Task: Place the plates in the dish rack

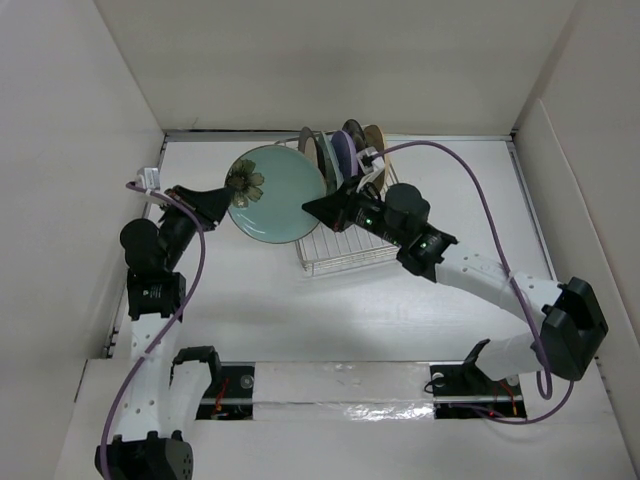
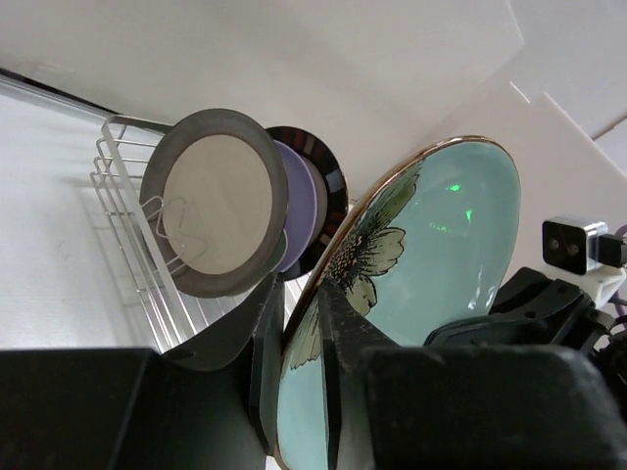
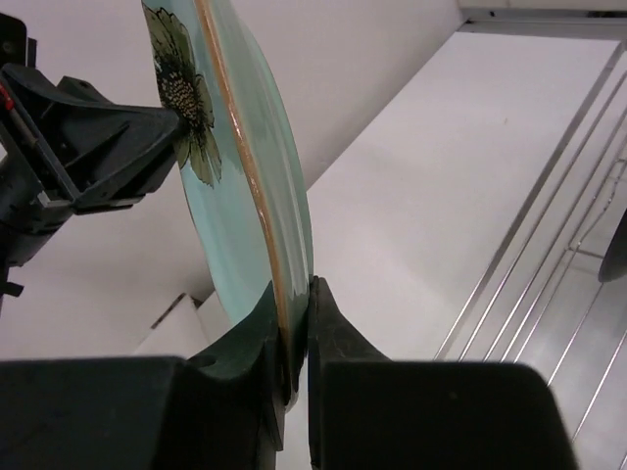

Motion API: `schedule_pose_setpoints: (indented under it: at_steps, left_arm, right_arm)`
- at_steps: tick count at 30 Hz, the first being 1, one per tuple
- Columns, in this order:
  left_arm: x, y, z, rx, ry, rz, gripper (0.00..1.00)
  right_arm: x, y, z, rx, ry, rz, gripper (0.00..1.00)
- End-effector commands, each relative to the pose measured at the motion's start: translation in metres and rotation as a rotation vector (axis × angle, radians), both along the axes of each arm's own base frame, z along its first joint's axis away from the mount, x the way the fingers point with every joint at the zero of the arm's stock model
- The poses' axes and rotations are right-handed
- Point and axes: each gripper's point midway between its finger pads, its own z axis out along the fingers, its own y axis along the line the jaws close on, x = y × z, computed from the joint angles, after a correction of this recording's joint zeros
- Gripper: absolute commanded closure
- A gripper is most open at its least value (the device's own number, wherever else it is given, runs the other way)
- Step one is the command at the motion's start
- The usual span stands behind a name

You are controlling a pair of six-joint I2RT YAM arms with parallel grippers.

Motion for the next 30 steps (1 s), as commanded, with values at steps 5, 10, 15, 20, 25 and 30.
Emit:
schedule_pose_setpoints:
  at_steps: [5,10,15,20,25,30]
  left_arm:
    - [-0.018,-0.030,0.025,0.022,-0.058,-0.164,0.78]
    - [-0.009,-0.024,0.027,0.074,-0.049,-0.121,0.34]
    - [0.003,-0.014,0.032,0.071,-0.020,-0.047,0.17]
    - [0.018,0.003,0.032,0.111,-0.001,0.063,0.11]
    - [0.025,0.010,0.020,0.130,0.035,0.102,0.10]
    - [0.028,0.009,0.007,0.131,0.058,0.093,0.22]
  right_arm:
    - [-0.002,0.002,0.036,0.105,-0.135,-0.019,1.00]
    - [0.005,-0.008,0.058,0.121,-0.131,-0.070,1.00]
    - [0.023,-0.023,0.076,0.145,-0.126,-0.120,1.00]
    - [0.035,-0.032,0.084,0.171,-0.123,-0.149,1.00]
    - [0.045,-0.044,0.100,0.188,-0.142,-0.188,1.00]
    - [0.061,-0.055,0.109,0.152,-0.166,-0.256,1.00]
